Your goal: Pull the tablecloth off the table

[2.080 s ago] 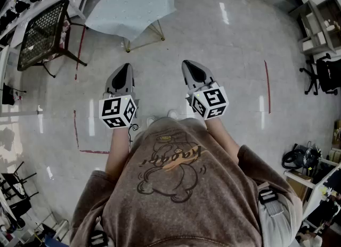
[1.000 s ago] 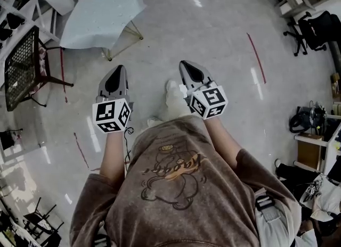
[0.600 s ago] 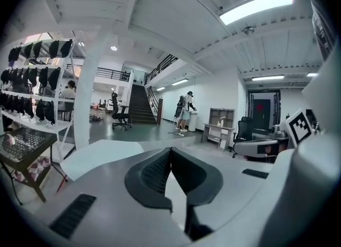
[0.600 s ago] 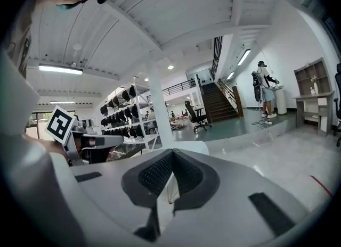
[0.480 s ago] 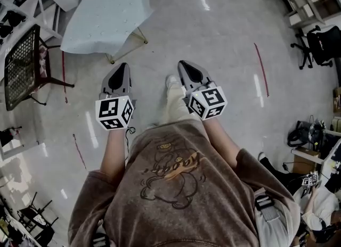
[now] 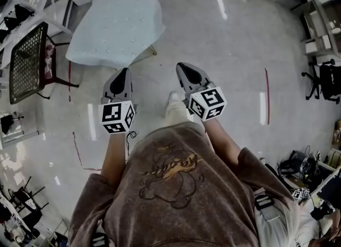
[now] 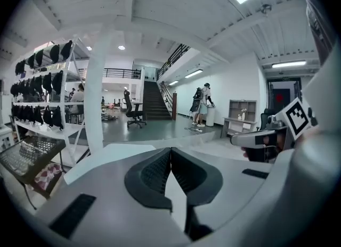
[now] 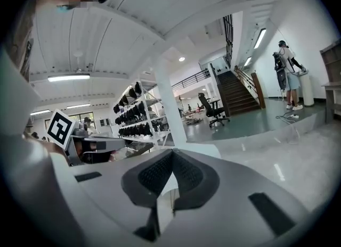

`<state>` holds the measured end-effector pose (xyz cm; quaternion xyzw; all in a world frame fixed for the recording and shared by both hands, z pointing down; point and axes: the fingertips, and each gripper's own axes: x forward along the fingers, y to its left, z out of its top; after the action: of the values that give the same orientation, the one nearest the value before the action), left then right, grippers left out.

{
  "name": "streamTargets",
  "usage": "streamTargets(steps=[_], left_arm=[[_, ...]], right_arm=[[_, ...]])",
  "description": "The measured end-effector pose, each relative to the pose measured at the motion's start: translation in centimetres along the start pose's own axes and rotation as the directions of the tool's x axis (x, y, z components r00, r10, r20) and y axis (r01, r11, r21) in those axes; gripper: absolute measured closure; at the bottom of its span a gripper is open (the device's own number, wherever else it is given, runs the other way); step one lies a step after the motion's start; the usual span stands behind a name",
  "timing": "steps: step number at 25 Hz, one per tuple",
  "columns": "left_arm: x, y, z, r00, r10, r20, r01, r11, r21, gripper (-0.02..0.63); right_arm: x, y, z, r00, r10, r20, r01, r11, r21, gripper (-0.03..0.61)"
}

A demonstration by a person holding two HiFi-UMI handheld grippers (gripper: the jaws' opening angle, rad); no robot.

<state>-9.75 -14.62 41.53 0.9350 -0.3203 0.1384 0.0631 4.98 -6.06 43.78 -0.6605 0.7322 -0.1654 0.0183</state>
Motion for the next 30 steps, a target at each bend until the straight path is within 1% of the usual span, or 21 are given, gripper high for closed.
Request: streamTargets(steps=[5,8,10,13,18,24,30], left_arm=[[3.2,1.9,1.1,0.995,0.098,-0.021,-0.099,0.995,-0.030,0.595],[4.5,2.2,1.6,0.990,0.139,-0.023,-0.140,0.989,-0.046,0.595],[5.3,2.2,1.9,0.988,0.154,-0.020,-0.155,0.985,-0.070,0.595],[6.1,1.9,2.4,0.988,0.151,-0.007,-0.151,0.982,-0.111,0.595],[6.6,2.8,2.8,0.984,0.178,-0.014,-0.178,0.975,-0.134,0.595],[5.6,5.0,3.0,0.976,0.217,0.001,-0.214,0.963,-0.165,0.595],[5.6,6.2,3.5,0.973,0.231,0.023,-0.223,0.957,-0.187,0.595]], right_arm=[[4.4,-2.3,1.4,0.995,0.097,-0.031,-0.098,0.995,-0.006,0.571],[6.0,-3.4,1.8,0.988,0.147,-0.052,-0.148,0.989,-0.010,0.571],[6.9,-3.8,2.0,0.982,0.177,-0.068,-0.178,0.984,-0.013,0.571],[7.9,-4.3,2.2,0.972,0.217,-0.089,-0.219,0.976,-0.016,0.571],[9.8,-3.9,2.6,0.955,0.277,-0.103,-0.279,0.960,-0.013,0.571],[11.3,-1.8,2.6,0.945,0.304,-0.116,-0.311,0.950,-0.040,0.571],[12.6,-1.4,3.7,0.953,0.282,-0.107,-0.290,0.955,-0.066,0.571]])
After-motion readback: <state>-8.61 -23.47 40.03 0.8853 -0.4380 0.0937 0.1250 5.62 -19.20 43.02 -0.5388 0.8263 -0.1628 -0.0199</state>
